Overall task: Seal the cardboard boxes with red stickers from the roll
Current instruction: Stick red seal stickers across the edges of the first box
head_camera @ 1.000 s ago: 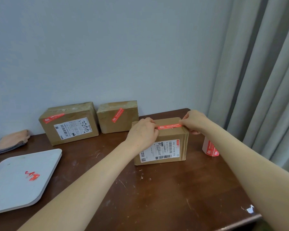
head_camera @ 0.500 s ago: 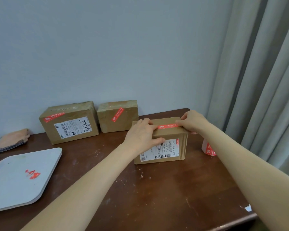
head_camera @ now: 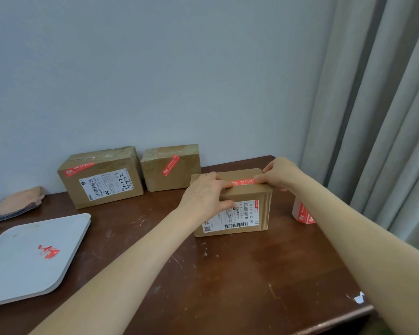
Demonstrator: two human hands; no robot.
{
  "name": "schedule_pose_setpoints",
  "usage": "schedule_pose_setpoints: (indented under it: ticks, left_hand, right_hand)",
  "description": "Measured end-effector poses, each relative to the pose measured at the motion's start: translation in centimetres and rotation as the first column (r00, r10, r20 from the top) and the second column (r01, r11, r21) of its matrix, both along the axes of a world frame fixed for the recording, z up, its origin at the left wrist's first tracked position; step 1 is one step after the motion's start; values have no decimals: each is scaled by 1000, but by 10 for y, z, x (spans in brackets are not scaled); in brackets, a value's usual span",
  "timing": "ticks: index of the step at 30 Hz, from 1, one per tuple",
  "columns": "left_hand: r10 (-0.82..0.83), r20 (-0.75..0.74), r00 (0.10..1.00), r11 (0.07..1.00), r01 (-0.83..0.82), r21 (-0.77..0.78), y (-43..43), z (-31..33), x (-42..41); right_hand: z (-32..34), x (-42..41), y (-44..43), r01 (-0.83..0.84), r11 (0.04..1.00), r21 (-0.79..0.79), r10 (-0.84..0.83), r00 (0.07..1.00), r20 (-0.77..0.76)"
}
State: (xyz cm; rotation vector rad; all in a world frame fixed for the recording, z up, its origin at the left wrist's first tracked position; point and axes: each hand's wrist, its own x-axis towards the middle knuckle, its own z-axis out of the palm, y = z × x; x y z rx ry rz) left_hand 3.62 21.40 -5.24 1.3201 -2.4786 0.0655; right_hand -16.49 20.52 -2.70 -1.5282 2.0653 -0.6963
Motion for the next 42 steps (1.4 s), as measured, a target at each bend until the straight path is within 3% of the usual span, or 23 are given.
schedule_pose_setpoints:
  ticks: [7, 10, 13, 17, 21, 25, 30, 36, 42]
  left_hand:
    - [16, -51, 999, 1000, -16, 4, 2, 3, 3]
    - [21, -78, 997, 1000, -22, -12, 1, 1, 2]
    - [24, 16, 1000, 998, -23, -66, -1, -1, -2]
    - [43, 33, 999, 999, -43, 5, -9, 4, -4]
    - [46, 79, 996, 999, -44, -22, -10, 4, -5]
    - [43, 107, 993, 997, -35, -74, -11, -3, -5]
    - [55, 84, 995, 996, -48, -80, -11, -4, -7]
    - [71, 89, 993, 991, -60, -119, -10, -7, -8]
    - [80, 103, 991, 986, -64, -155, -9, -11, -10]
  right_hand:
    - [3, -3, 1, 15, 999, 34, -19, 993, 114]
    - [0, -2, 2, -1, 1000, -1, 1, 996, 94]
    - [-10, 2, 3, 13, 998, -64, -9, 998, 59]
    - [-12, 5, -1, 27, 995, -101, -25, 999, 20]
    - [-8, 7, 2, -42, 992, -123, 23, 989, -147]
    - [-8, 8, 14, -219, 967, -132, 168, 933, -317]
    - [-8, 2, 33, -293, 956, 29, 278, 867, -414]
    - [-12, 8, 40, -245, 968, -56, 163, 782, -602]
    - [-16, 16, 40, -198, 976, -89, 103, 783, -613]
